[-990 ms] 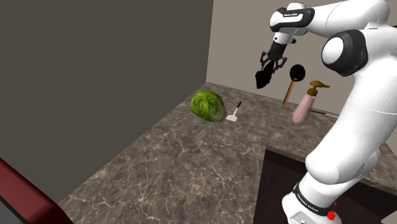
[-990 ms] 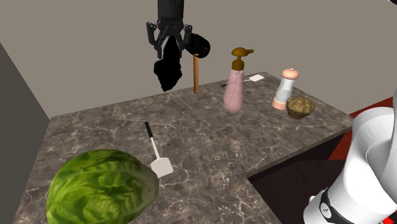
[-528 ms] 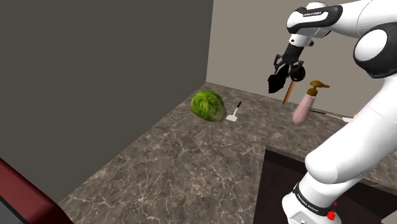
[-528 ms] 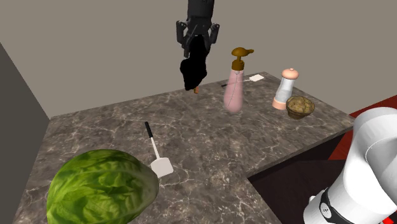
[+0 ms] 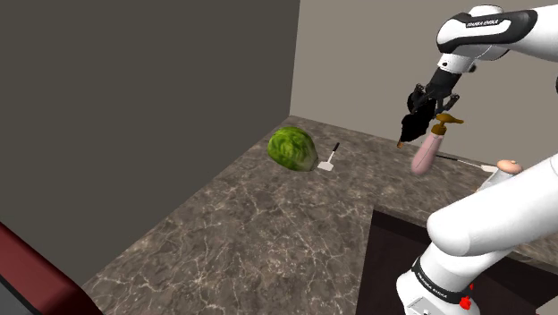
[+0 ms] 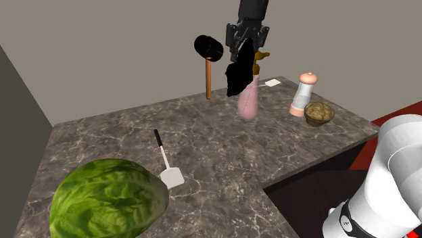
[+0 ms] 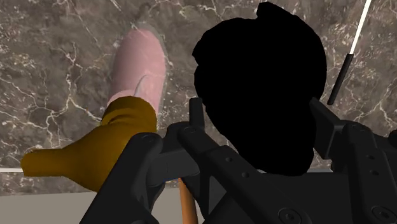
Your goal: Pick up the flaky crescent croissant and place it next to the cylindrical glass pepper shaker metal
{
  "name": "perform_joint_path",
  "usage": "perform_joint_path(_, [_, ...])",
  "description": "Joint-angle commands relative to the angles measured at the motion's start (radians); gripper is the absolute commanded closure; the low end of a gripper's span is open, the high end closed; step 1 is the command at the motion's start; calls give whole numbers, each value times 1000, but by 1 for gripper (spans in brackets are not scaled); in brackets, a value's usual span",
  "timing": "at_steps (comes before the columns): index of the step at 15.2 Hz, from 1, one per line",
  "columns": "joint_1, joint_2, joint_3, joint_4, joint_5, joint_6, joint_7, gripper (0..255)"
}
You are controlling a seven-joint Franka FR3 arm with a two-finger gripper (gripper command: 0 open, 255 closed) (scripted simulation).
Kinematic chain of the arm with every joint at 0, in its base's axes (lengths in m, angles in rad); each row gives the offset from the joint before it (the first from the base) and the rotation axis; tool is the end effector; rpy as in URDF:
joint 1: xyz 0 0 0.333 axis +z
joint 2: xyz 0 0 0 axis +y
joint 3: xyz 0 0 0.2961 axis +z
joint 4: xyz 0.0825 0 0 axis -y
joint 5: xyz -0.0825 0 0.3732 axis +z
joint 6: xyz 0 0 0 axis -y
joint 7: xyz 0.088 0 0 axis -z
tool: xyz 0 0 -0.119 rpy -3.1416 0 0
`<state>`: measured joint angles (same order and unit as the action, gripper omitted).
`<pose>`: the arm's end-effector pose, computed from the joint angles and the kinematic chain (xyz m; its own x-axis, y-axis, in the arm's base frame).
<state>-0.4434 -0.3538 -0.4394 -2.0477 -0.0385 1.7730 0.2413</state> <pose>0.2732 -0.3711 0.5466 0.4553 -0.8901 0.0207 -0.8829 -0.4544 -0.1180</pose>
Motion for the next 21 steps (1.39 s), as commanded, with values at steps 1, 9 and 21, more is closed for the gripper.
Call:
perform_joint_path(1, [-22,-58,-11,-43,-27,-12,-21,255])
perform_joint_path(9, [-117,-247,-73,-154,-128,-79,-127,255])
perform_joint_path(21, [-139,-270,-110,-309,-161,57,-146,255])
